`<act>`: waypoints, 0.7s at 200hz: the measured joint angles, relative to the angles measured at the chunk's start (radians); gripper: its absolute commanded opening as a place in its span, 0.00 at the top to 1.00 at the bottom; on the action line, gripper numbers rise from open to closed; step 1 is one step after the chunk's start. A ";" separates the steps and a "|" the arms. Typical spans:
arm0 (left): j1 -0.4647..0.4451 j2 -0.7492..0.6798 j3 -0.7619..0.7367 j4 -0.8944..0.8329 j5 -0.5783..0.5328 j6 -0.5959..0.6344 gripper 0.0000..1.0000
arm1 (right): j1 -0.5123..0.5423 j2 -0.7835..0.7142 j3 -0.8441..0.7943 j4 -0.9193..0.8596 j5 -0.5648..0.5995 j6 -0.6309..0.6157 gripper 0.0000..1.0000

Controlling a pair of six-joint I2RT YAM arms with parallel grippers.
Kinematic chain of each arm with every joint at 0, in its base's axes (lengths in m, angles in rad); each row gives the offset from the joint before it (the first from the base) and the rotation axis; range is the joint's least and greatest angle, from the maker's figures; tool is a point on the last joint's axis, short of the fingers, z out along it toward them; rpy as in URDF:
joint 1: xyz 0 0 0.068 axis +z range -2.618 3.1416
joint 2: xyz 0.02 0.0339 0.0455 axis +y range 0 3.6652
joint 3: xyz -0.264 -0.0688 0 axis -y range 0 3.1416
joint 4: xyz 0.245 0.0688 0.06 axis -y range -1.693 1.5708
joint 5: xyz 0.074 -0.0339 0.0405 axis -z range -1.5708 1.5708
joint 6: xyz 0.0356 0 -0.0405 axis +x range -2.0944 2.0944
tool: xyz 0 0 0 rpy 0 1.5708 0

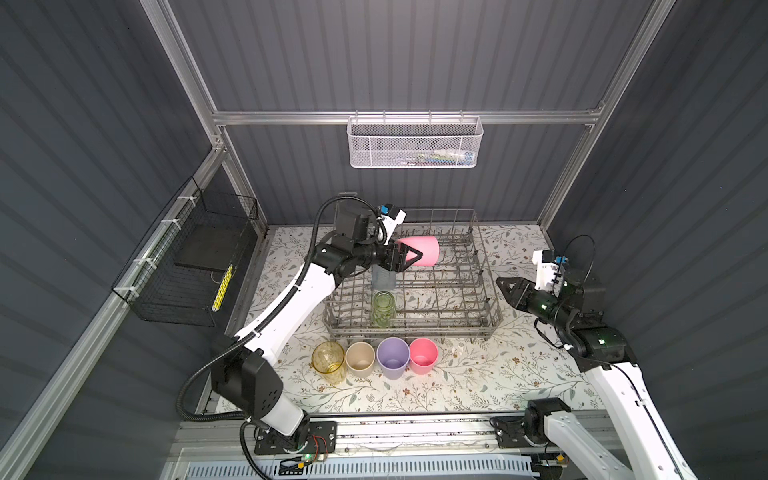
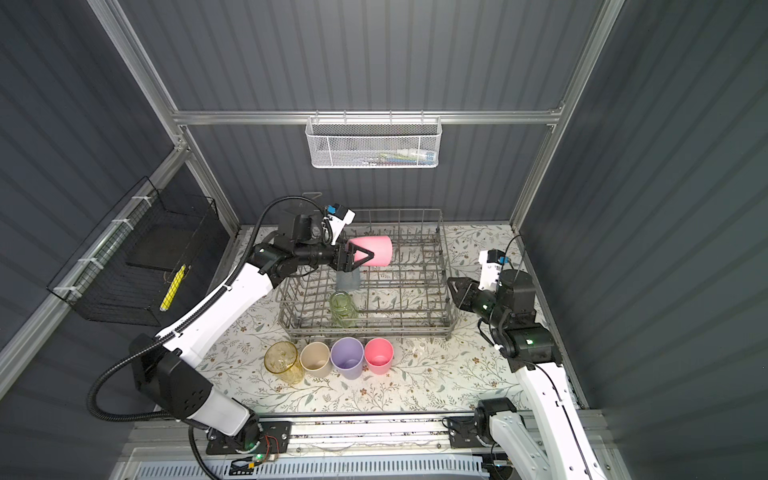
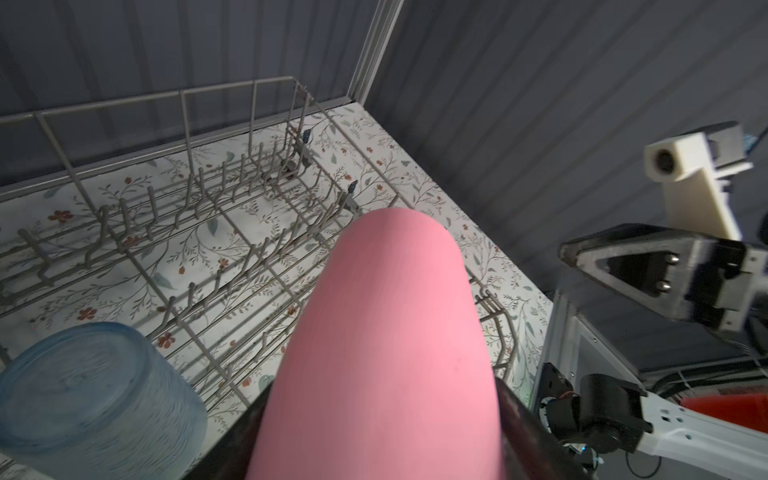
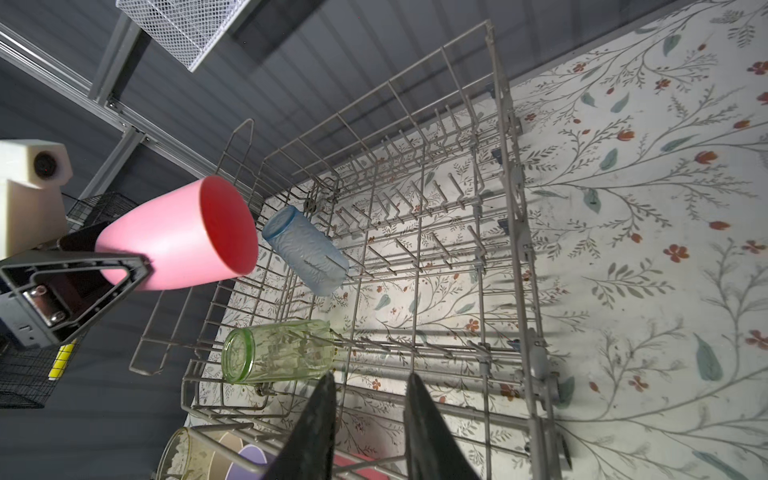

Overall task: Load the cups into the dish rack
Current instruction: 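Open and withdraw the right gripper while the left gripper carries the pink cup, then turn the pink cup upside down and lower it onto the rack tines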

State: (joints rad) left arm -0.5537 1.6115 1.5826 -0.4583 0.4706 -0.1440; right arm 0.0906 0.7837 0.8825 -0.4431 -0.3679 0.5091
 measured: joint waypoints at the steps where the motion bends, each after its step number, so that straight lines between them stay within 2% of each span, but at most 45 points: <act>1: -0.002 0.004 0.005 -0.005 -0.004 0.002 0.38 | 0.000 0.000 0.000 0.000 0.000 -0.001 0.69; 52: -0.043 0.161 0.162 -0.174 -0.182 0.040 0.37 | -0.018 -0.005 -0.019 -0.011 0.011 -0.028 0.69; 140: -0.076 0.300 0.312 -0.326 -0.346 0.063 0.37 | -0.052 -0.005 -0.039 -0.022 0.006 -0.058 0.69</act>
State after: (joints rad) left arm -0.6300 1.9118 1.8942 -0.7841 0.1246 -0.0807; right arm 0.0387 0.7792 0.8433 -0.4648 -0.3622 0.4511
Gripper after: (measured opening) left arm 0.722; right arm 0.307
